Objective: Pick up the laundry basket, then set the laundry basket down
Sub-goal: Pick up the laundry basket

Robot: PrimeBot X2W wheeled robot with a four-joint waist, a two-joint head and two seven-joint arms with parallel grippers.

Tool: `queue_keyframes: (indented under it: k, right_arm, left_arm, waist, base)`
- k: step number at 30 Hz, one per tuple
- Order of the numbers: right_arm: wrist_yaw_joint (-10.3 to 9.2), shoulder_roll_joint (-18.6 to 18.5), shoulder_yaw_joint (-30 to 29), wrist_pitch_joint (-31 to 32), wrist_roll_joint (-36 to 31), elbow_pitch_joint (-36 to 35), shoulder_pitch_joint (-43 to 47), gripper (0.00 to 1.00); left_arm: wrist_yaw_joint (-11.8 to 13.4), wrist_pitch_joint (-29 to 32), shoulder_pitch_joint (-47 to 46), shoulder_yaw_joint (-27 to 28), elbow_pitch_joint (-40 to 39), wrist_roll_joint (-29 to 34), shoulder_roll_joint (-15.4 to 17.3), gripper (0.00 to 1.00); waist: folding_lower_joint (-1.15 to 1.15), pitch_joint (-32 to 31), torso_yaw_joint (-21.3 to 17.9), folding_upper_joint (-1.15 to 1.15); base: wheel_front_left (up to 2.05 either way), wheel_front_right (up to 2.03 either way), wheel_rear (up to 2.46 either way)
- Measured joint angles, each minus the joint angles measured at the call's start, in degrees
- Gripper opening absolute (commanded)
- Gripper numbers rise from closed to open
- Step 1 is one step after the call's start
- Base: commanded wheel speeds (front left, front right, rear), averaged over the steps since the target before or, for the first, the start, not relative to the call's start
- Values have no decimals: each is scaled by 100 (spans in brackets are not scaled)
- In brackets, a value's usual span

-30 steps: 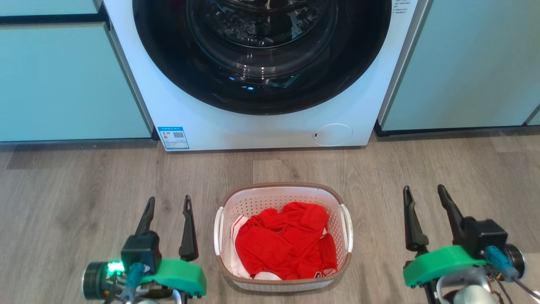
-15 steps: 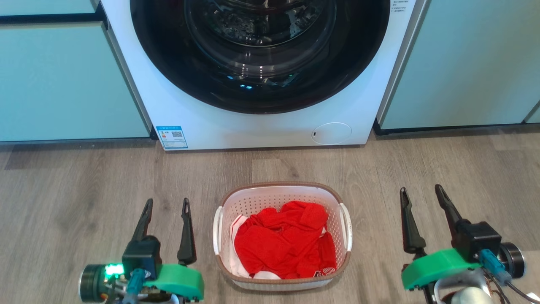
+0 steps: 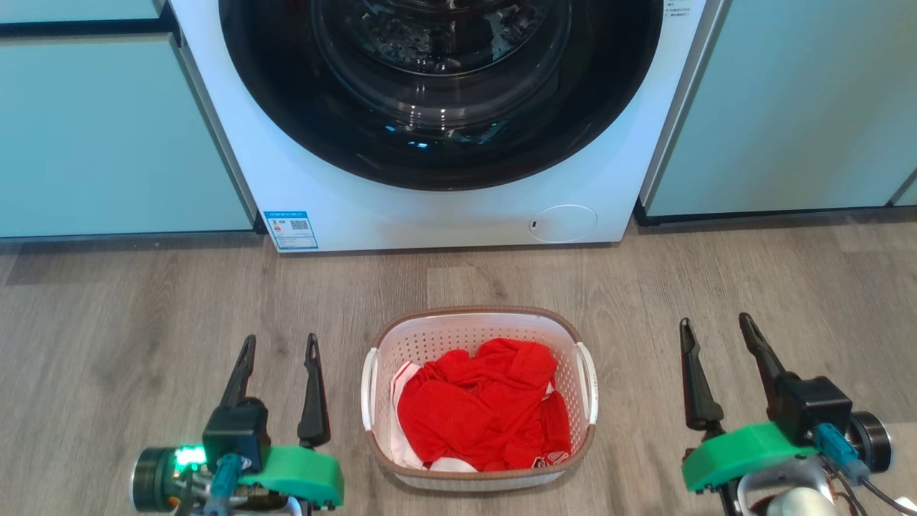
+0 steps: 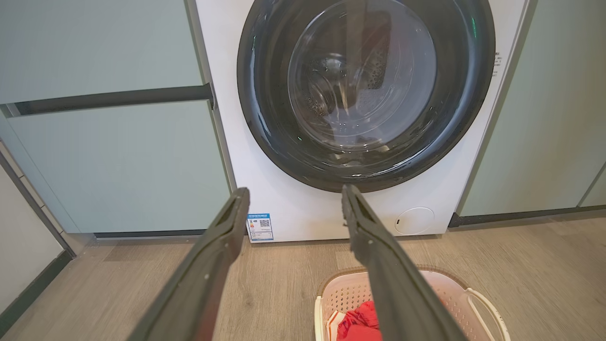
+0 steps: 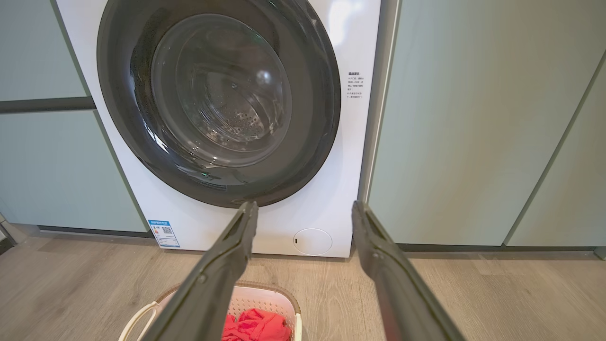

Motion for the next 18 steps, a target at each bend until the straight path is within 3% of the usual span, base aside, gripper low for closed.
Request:
queue_keyframes:
  k: [18]
  right_arm:
    - [0,0,-36,0,1,27,-7,100]
  left_arm:
    - [-29,0,-19,-3,20,86,-18,100]
  waist:
    - [0,207,3,0]
  base:
    - [0,0,0]
